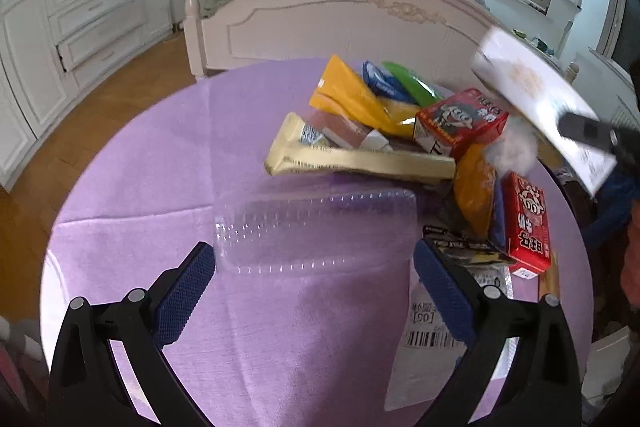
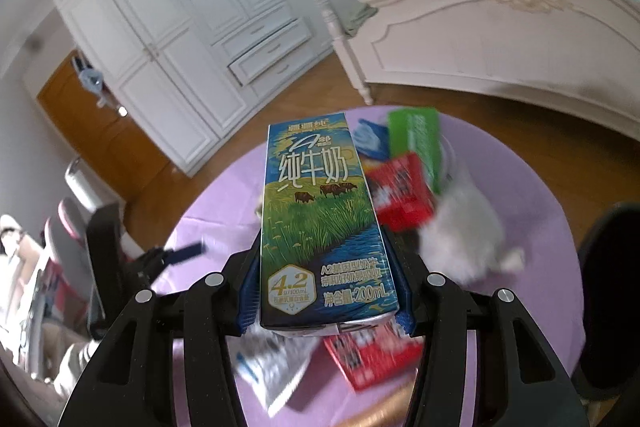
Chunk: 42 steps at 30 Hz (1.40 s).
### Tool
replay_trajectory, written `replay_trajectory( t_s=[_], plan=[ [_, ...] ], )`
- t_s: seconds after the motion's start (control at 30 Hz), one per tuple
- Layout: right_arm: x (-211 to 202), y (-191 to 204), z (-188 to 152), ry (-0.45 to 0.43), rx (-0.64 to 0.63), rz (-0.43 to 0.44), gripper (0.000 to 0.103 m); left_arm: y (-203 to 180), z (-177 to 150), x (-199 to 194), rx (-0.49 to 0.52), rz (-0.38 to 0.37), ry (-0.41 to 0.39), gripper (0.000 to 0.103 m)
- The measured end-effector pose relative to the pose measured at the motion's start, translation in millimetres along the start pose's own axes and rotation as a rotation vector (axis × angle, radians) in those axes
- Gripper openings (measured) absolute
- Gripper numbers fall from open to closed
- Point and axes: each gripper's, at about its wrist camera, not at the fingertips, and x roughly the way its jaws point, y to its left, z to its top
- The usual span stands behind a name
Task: Collect trash
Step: 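Grasp the clear plastic tray with the left tool while the right tool grasps the blue milk carton, then carry the tray and carton to the black bin and open both tools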
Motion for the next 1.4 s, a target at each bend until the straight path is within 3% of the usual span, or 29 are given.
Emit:
replay_trajectory(
  t_s=[0.07,0.13,0.17,0.3,0.4,0.5,0.57,0.6,0.67,0.8,1.0,1.2,1.4],
  plan=[
    [-9.0,-5.6,-10.7,-0.007,0.02,0.001,0.052,-1.6,-0.8,-2.3,0.043,0.035,-0.01,0.098],
    [-18.1,-13.4,-21.3,-0.013,0.048,0.01,0.052,-2.3,-3.2,-7.0,0.155,0.087,-0.035,0.098],
    [-23.1,-18.6,-26.2,-0.015,0.061,0.011,0.052,-4.0,-6.0,-12.6,0.261,0.119,-0.068,0.098],
    [-43.9,-37.7,-48.2,-0.013,0.101,0.001,0.052,-10.6,-16.5,-25.4,0.665,0.111,-0.165,0.098],
    [-51.8,-49.6,-60.7,-0.007,0.127,-0.008,0.052,-3.7,-7.3,-8.5,0.786,0.079,-0.099,0.098],
    [-53.2,-54.8,-70.8,0.001,0.157,-0.012,0.052,0.1,3.6,4.4,0.805,0.007,-0.087,0.094],
    [-54.6,-56.2,-76.8,0.005,0.17,-0.021,0.052,-0.6,4.4,11.6,0.798,-0.048,-0.044,0.078],
    [-56.2,-56.4,-79.3,0.006,0.172,-0.024,0.052,-2.2,4.0,17.9,0.795,-0.057,-0.015,0.071],
    [-60.8,-55.1,-84.3,0.006,0.179,-0.034,0.052,-3.6,0.6,22.5,0.802,-0.018,-0.035,0.067],
    [-62.8,-56.5,-87.0,0.011,0.191,-0.037,0.052,5.3,0.7,17.5,0.661,-0.096,-0.028,0.056],
    [-63.8,-56.9,-86.5,-0.003,0.202,-0.006,0.052,-5.3,-23.8,-0.6,0.593,-0.072,-0.038,0.053],
    [-87.3,-69.5,-93.9,-0.053,0.242,0.008,0.052,-11.6,-29.6,-38.6,0.448,-0.136,-0.091,0.05],
    [-116.5,-93.1,-113.0,-0.102,0.298,0.029,0.052,-48.2,-18.6,-59.6,0.407,-0.19,-0.146,0.05]
  ],
)
